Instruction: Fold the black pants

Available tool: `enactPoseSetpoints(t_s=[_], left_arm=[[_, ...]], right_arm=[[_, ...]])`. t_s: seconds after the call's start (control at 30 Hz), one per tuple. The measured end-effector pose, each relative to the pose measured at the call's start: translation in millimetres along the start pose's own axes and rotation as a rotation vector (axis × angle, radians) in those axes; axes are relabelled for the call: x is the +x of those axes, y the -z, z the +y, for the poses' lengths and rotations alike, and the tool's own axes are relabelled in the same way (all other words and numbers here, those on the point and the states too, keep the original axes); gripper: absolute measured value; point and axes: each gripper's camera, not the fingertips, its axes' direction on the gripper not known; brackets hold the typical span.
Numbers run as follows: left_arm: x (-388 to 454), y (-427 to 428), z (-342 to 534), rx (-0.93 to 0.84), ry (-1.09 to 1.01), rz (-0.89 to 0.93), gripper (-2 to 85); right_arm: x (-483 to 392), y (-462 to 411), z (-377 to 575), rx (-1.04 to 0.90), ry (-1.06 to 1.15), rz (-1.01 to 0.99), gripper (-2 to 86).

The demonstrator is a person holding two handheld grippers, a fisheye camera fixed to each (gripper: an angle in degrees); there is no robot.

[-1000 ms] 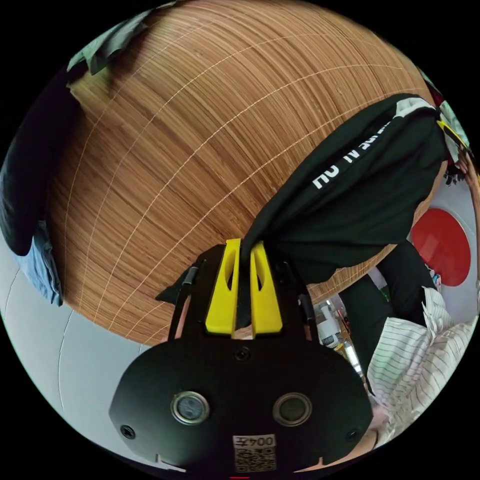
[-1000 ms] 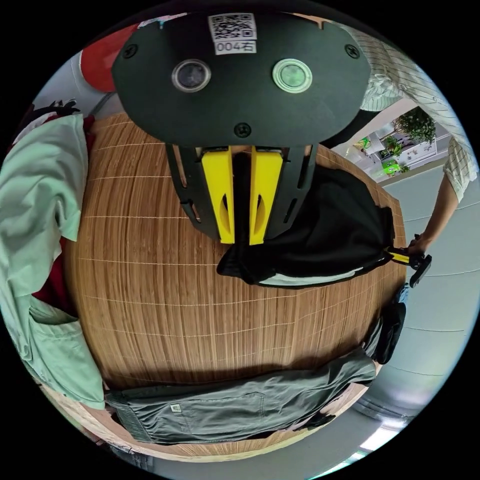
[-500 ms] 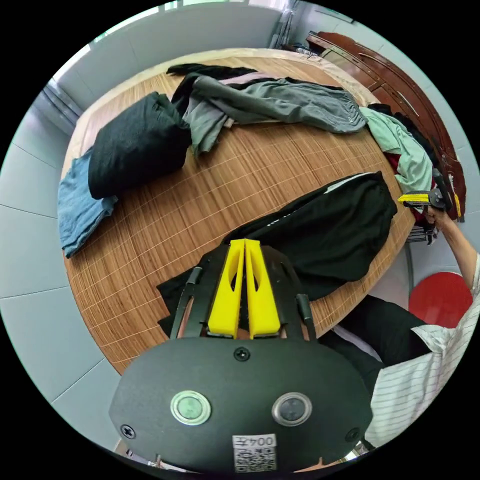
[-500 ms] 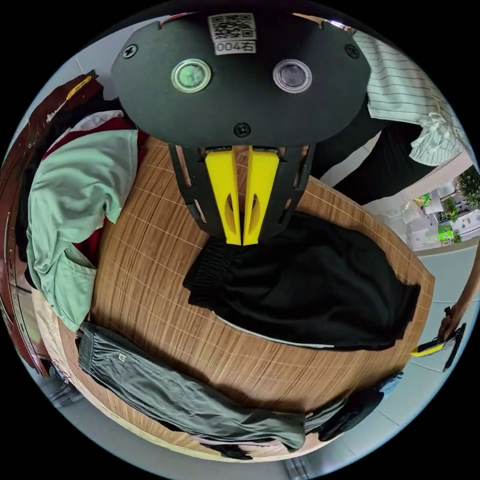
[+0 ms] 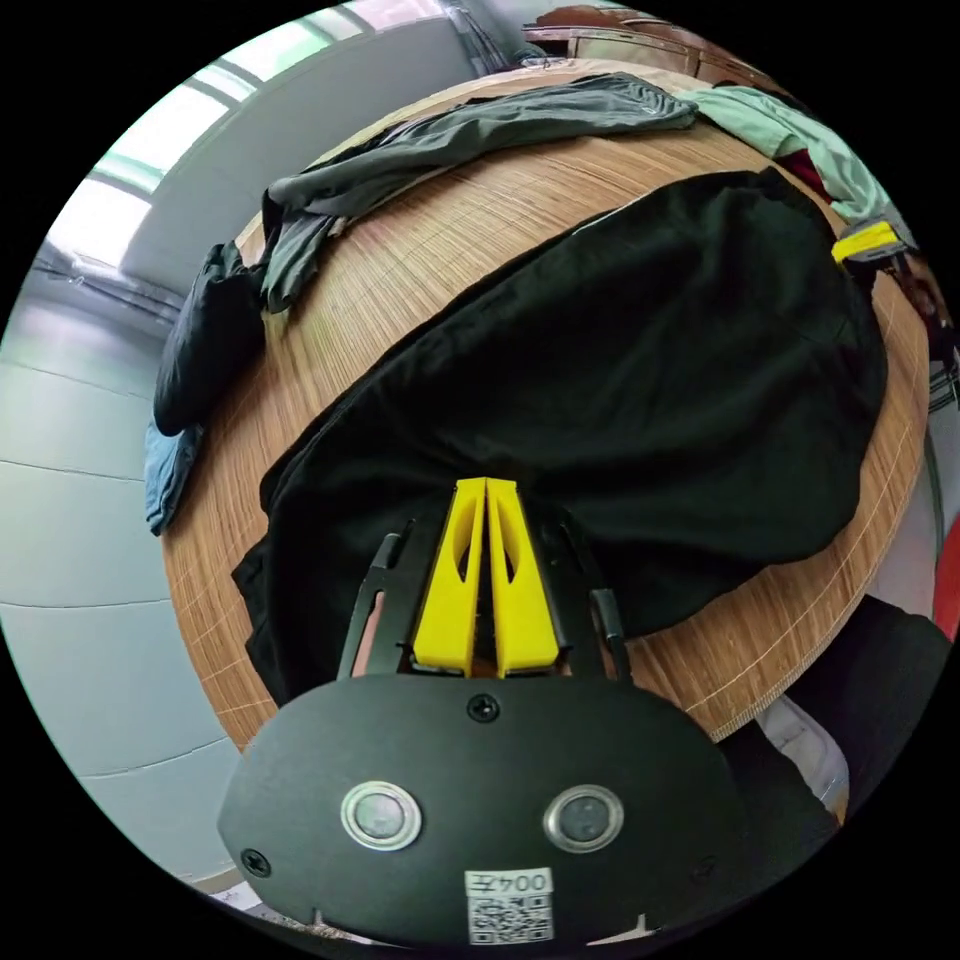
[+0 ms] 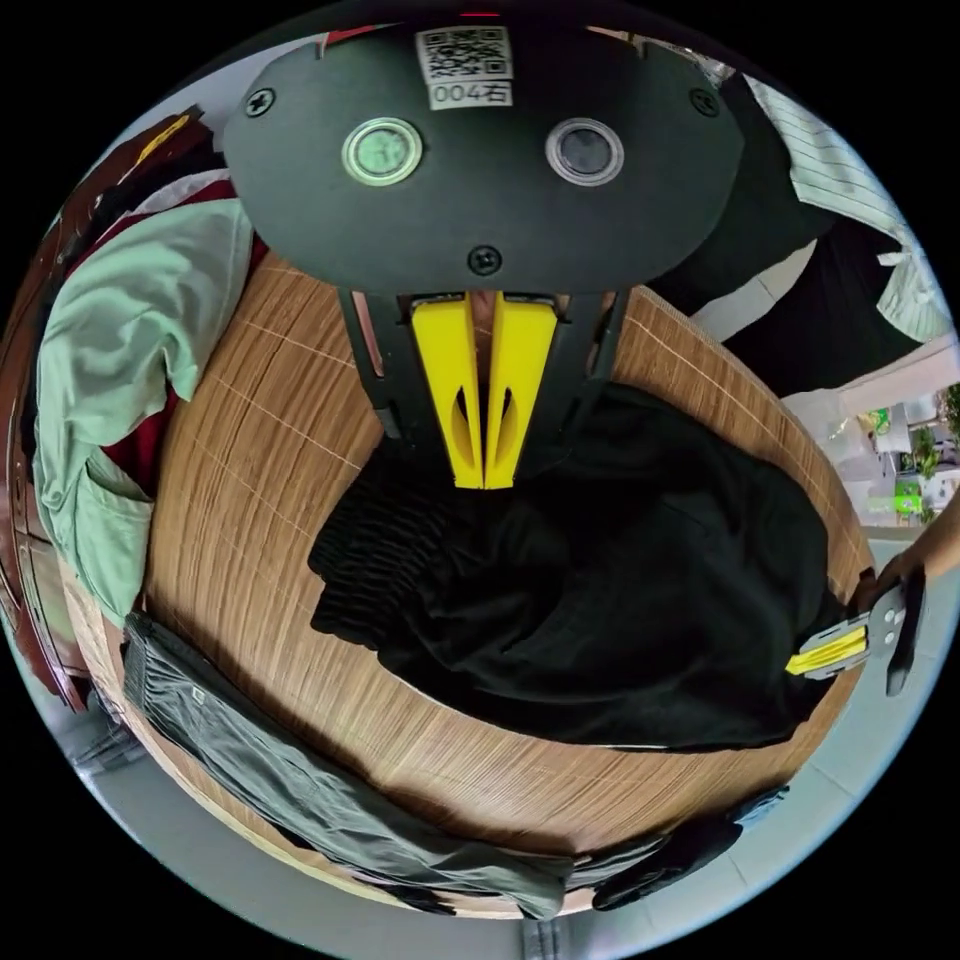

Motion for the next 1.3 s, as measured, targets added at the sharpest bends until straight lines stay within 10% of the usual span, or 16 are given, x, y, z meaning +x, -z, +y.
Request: enactPoseSetpoints(t_s=[0.53, 0.7, 0.9, 1.3], left_arm=[[-12, 16, 3, 0.044, 0.073, 0.353, 0.6], [-53, 49, 39, 0.123, 0.274, 0.256, 0.6], [-170, 32, 116, 0.057, 0.554, 0.166, 0.7], [-277, -44, 111, -0.033, 0.319, 0.231, 0.7]], right_arm=[[125, -52, 65, -0.092, -0.045, 0.026, -0.8], [152, 2, 87, 0.160, -0.153, -0.144, -0.7], [80, 12, 104, 0.339, -0.134, -0.430, 0.4], [-80, -66, 91, 0.308, -0.151, -0.461, 4.6]])
